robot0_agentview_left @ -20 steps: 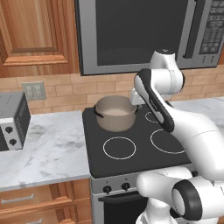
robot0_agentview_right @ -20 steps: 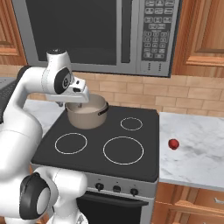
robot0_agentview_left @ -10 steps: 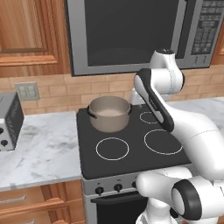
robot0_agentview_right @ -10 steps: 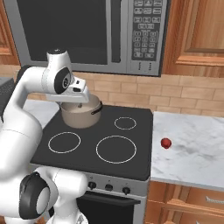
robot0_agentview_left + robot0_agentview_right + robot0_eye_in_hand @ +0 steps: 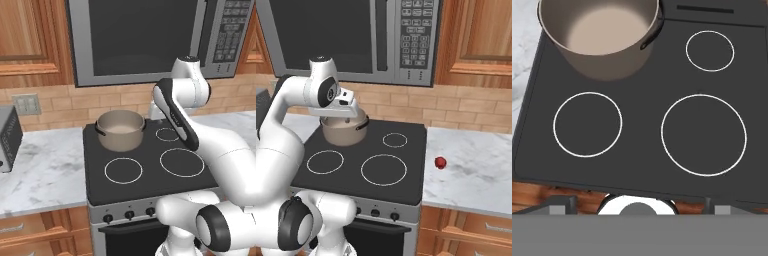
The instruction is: Turn on the burner for the pot on the stove. Wait thirty seconds for the pot to heat up. Then add the bell pepper to the pot.
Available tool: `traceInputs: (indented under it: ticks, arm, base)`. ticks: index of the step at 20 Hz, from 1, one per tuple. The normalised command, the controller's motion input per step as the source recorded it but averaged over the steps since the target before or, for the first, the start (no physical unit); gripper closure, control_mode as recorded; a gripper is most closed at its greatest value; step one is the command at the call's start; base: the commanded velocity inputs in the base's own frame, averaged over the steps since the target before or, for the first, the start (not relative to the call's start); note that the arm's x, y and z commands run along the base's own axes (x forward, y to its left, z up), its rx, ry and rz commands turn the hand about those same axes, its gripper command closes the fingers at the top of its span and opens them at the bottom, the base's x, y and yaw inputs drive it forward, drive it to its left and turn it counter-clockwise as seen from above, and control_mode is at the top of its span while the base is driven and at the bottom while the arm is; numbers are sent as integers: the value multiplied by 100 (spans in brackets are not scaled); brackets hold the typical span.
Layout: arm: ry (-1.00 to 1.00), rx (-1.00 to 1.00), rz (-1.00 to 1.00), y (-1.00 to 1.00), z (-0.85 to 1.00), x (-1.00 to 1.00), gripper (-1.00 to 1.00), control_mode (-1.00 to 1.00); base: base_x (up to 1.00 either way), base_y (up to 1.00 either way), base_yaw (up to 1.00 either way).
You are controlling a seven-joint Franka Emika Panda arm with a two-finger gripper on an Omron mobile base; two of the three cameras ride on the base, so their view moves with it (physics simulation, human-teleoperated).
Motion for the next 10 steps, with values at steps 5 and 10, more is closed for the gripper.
traceInputs:
  ticks: [5, 10]
  arm:
    - [0, 0, 0, 0, 0, 0, -100, 100]
    - [0, 0, 0, 0, 0, 0, -100, 100]
  base:
    - [-27, -34, 0]
    - [-31, -23, 0]
